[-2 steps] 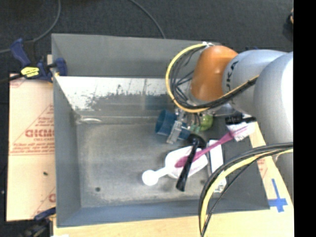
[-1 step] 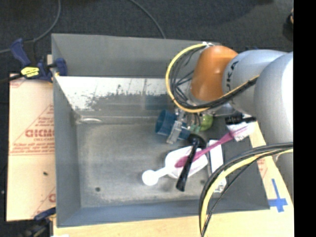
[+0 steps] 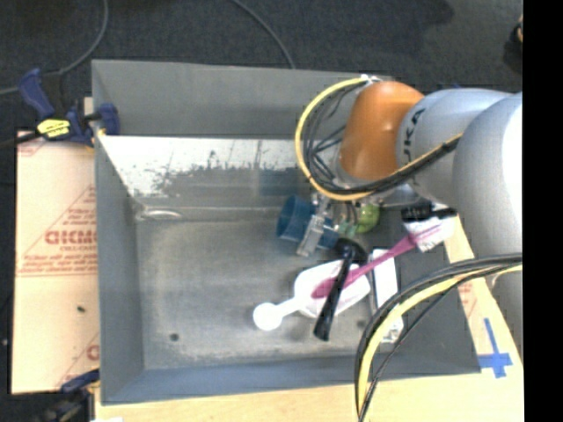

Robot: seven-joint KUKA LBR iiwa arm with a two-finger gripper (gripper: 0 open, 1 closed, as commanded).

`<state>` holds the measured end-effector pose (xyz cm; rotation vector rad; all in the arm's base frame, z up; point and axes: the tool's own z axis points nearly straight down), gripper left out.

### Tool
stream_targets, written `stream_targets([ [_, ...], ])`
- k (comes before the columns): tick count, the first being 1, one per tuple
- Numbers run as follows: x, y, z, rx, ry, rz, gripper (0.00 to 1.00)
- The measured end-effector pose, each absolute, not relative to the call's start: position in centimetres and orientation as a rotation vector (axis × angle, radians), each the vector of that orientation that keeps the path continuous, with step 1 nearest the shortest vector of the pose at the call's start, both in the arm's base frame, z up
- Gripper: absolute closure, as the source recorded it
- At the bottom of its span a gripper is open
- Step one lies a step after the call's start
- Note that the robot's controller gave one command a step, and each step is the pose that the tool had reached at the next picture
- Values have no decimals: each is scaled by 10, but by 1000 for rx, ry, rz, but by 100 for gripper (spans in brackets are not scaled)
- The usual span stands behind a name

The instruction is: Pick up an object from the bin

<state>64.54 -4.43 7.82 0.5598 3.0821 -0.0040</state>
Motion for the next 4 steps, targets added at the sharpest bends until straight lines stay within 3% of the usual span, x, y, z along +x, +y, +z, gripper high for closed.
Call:
stream_targets([
  [4, 645, -44, 78, 555, 3083, -4, 100],
])
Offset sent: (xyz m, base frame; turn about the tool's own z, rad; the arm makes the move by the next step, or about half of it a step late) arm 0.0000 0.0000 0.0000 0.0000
